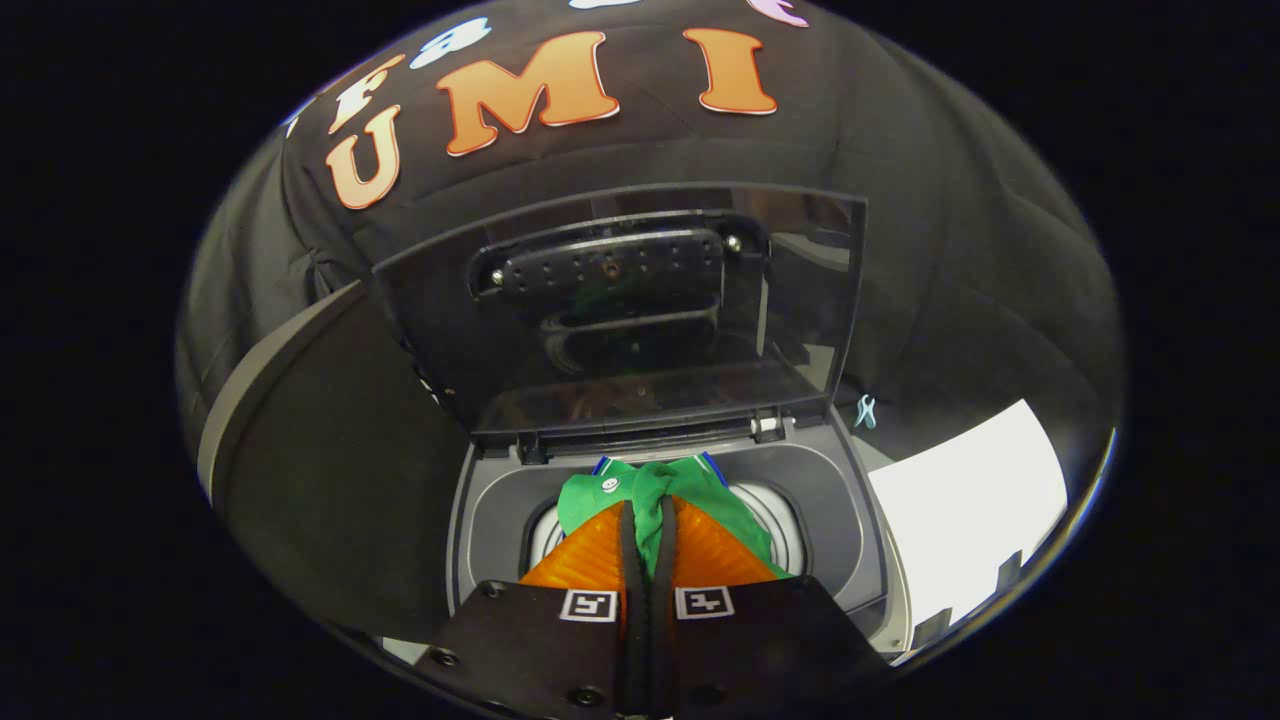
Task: Put the clothes into the washing machine and then close the washing machine lid.
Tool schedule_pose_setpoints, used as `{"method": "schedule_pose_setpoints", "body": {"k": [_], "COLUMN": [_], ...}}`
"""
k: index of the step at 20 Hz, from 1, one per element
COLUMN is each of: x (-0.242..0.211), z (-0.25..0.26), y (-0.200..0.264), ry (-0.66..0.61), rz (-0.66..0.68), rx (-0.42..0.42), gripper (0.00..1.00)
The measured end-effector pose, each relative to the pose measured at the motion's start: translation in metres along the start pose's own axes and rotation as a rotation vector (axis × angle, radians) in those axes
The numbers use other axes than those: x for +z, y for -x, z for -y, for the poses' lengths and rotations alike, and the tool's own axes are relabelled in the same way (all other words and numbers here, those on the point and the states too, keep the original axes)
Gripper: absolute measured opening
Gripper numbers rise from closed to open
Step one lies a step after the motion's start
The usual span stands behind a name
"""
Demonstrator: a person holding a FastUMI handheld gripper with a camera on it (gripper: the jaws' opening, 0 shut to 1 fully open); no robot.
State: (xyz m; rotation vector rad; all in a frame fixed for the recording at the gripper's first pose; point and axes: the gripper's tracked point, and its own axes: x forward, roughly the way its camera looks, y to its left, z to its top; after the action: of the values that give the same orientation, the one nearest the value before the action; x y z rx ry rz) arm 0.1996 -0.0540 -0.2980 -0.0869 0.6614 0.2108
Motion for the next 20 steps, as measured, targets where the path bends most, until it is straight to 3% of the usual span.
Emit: {"method": "schedule_pose_setpoints", "body": {"k": [16, 20], "x": [-0.081, -0.091], "z": [0.02, 0.02], "y": [-0.093, -0.099], "ry": [0.028, 0.037], "rz": [-0.257, -0.303], "rx": [-0.074, -0.077], "gripper": [0.08, 0.14]}}
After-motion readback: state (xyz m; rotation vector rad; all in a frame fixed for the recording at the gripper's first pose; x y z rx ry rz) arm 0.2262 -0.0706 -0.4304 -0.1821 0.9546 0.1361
